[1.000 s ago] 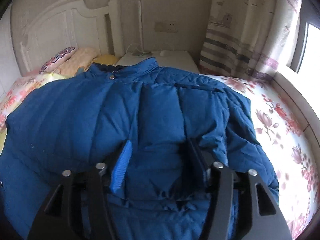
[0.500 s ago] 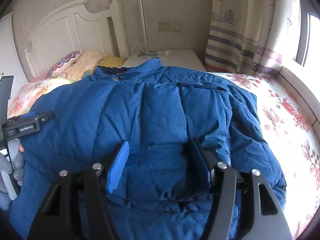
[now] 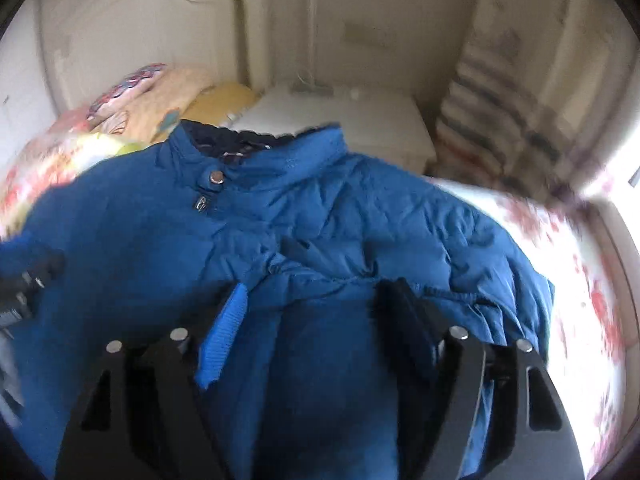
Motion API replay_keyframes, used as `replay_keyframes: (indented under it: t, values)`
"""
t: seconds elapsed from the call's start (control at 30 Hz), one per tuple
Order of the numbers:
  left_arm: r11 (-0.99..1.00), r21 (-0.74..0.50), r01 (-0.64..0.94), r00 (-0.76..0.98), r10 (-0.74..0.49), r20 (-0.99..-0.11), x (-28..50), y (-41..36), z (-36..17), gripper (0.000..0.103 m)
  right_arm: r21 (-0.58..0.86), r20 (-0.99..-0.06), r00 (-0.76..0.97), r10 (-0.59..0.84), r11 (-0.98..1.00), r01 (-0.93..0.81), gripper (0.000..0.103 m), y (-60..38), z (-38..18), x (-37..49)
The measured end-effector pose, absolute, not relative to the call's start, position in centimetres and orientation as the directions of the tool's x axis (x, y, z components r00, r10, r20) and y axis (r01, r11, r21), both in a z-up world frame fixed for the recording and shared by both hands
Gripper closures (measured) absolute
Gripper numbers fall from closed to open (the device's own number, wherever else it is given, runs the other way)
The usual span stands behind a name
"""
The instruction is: Fold large clothes
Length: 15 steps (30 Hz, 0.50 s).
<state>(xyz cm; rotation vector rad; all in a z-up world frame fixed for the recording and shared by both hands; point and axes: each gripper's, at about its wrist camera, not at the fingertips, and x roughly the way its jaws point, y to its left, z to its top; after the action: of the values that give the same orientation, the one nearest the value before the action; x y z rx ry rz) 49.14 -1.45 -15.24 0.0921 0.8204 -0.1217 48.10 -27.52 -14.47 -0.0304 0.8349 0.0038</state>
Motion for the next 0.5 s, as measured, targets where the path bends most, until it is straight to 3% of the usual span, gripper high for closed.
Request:
replay_keyframes:
  t: [0.07, 0.2, 0.33, 0.5]
  values:
    - [0.992, 0.056, 0.109, 0.693, -0.035, -0.720, 48.4, -1.8, -14.2, 0.006, -0.009, -0.730, 0.684, 0.005, 1.000, -0.016, 0.029, -27.8, -14.6, 47.9]
    - [0.981, -0.007, 0.192, 0.746, -0.151, -0.649, 46.3, -4.8, -11.1, 0.005, 0.007, -0.728, 0.685, 0.017, 1.000, -0.016, 0.029, -28.2, -14.9, 48.1]
    - [0.961, 0.089, 0.263, 0.672, -0.116, -0.731, 47.9, -9.3, -14.6, 0.004, 0.003, -0.723, 0.691, 0.012, 1.000, -0.014, 0.029, -28.0, -14.8, 47.8]
    - [0.962, 0.064, 0.266, 0.654, -0.131, -0.745, 48.5, -9.0, -15.5, 0.004, 0.013, -0.722, 0.692, 0.019, 1.000, -0.014, 0.029, -28.1, -14.8, 47.8]
